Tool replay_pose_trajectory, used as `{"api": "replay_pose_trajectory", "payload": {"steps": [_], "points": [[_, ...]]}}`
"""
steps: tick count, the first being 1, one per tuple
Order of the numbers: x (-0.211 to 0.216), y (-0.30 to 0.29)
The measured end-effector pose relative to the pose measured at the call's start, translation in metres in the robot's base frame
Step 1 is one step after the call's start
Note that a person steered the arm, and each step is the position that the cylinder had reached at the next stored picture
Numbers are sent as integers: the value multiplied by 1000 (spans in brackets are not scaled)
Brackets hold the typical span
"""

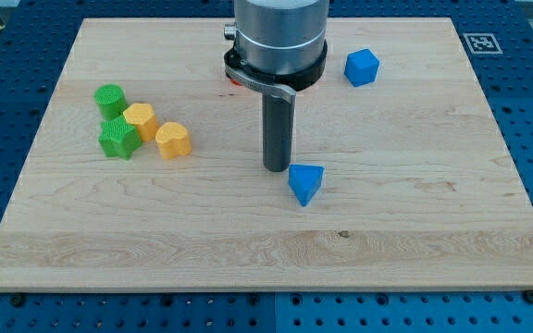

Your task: Push blue triangle towards bottom center

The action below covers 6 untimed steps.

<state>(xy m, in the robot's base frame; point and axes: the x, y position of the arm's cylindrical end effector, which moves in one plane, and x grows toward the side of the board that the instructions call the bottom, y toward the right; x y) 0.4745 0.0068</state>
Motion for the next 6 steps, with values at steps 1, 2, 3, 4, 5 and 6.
{"api": "replay_pose_trajectory", "payload": {"steps": [1,2,3,4,5,6], "points": [[-4,12],[6,43],[24,49],[41,49],[40,49],[35,38]]}}
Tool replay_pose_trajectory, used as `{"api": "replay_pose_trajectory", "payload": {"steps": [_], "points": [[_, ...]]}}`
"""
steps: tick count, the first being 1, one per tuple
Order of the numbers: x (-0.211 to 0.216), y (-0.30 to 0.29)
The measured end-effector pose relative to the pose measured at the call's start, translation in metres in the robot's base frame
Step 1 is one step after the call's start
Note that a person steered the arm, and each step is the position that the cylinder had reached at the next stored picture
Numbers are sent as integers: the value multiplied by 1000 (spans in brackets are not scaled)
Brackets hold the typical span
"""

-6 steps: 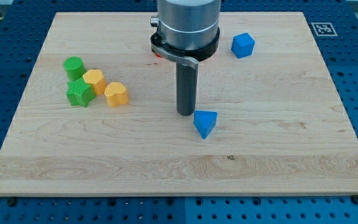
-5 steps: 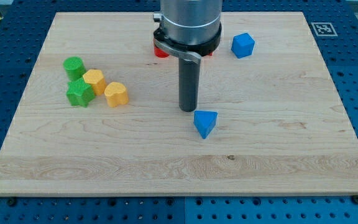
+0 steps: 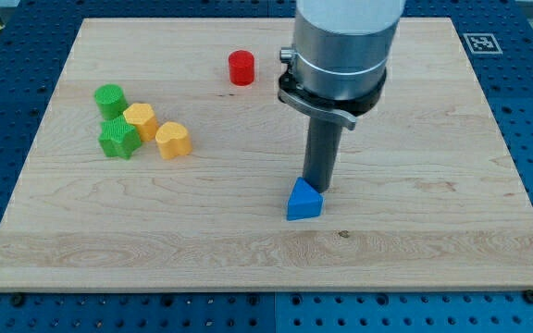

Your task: Push blue triangle towards bottom center

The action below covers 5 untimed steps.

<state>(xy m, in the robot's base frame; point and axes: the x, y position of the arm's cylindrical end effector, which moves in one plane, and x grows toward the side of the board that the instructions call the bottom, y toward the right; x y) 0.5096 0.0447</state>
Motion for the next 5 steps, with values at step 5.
{"api": "replay_pose_trajectory", "payload": {"steps": [5], "points": [[19,-14]]}}
